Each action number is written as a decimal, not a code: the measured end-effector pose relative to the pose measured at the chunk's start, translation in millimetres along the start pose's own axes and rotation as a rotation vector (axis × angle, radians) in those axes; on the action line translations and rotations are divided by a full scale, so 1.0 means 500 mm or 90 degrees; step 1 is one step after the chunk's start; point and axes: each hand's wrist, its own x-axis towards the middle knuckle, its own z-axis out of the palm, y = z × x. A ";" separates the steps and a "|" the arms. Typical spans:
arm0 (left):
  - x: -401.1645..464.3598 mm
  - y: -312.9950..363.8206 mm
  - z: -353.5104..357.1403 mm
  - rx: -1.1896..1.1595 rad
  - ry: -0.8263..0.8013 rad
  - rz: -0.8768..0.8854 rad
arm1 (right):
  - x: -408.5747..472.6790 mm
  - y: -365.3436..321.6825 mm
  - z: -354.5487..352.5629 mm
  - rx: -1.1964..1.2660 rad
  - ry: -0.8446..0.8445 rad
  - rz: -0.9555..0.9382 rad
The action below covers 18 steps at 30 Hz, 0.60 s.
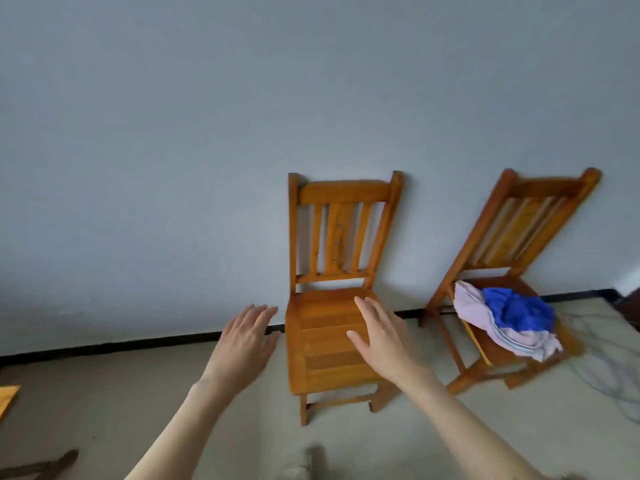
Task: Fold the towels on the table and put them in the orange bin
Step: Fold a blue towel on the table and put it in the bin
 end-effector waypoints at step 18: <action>0.619 0.628 0.261 0.034 -0.123 0.447 | 0.073 0.620 -0.235 -0.137 0.157 0.402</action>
